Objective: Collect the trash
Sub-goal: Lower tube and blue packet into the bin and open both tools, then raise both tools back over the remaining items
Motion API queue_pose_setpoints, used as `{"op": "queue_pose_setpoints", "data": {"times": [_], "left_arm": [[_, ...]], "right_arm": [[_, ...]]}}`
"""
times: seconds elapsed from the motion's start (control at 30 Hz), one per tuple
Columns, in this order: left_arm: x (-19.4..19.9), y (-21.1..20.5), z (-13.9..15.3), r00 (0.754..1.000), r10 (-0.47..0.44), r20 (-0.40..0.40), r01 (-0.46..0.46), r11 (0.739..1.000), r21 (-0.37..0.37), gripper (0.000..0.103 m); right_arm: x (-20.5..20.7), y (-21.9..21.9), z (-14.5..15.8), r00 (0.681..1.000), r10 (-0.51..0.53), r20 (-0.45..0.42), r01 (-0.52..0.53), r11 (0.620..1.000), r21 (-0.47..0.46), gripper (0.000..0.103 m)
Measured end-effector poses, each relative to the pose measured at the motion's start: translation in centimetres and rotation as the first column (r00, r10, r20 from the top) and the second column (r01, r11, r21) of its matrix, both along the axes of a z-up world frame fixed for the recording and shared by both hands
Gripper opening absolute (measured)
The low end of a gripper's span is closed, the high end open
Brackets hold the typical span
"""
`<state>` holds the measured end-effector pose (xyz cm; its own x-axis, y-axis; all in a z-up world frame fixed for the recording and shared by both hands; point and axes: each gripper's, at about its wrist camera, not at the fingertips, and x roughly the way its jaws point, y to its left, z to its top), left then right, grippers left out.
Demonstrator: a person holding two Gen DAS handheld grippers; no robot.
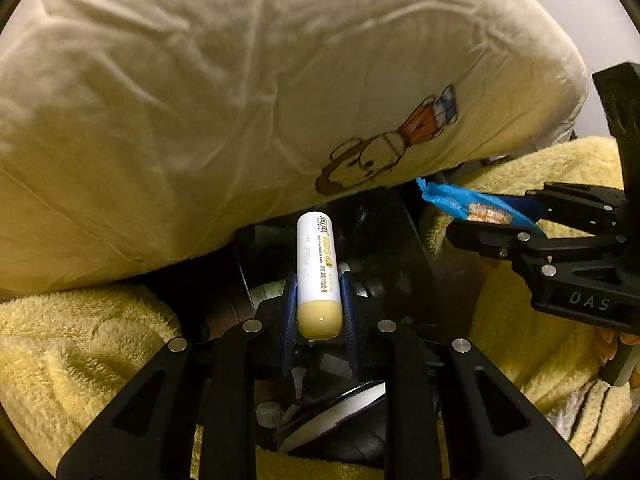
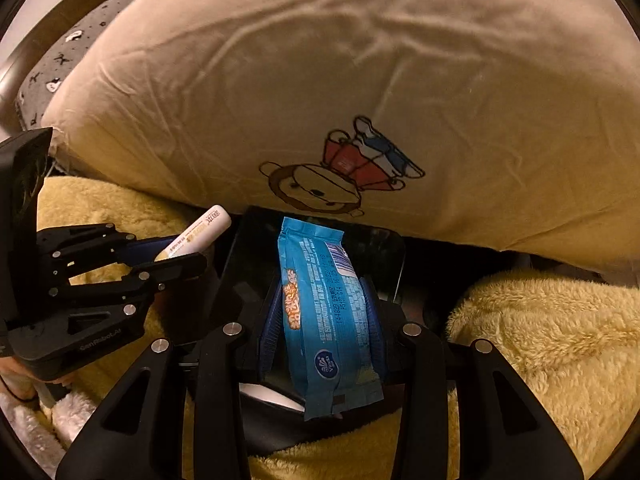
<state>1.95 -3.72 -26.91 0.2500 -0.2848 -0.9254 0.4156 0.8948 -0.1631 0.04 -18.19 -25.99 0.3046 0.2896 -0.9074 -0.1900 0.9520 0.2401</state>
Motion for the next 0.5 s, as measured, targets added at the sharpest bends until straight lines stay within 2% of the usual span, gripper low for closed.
{"op": "queue_pose_setpoints", "data": {"times": [0.2,0.27,0.3,0.33,0.5], "left_arm": [[0.6,0.0,-1.2,0.999,0.003,-0.041,-0.003,1.0,0.007,0.022],[0.8,0.1,-1.3,0.999,0.014,-0.04,-0.013,1.0,0.015,0.032],[0.9,0.4,-1.3,0.999,0.019,-0.038,-0.019,1.0,0.017,0.039],[0.9,0.6,-1.2,0.999,0.026,-0.035,-0.026,1.0,0.018,0.044],[1.2,1.6,0.0,0.999,0.054,-0.003,-0.054,0.998,0.022,0.058]], "right_arm": [[0.2,0.5,-0.7,1.0,0.003,-0.018,-0.003,1.0,-0.005,0.042],[0.8,0.5,-0.8,1.0,0.004,-0.02,-0.004,1.0,0.0,0.042],[1.0,0.1,-0.7,1.0,0.003,-0.02,-0.002,1.0,0.0,0.046],[1.1,-0.1,-0.6,1.0,-0.004,-0.018,0.004,1.0,-0.001,0.056],[1.2,-1.3,0.2,0.999,-0.045,0.018,0.045,0.999,-0.007,0.067]]}}
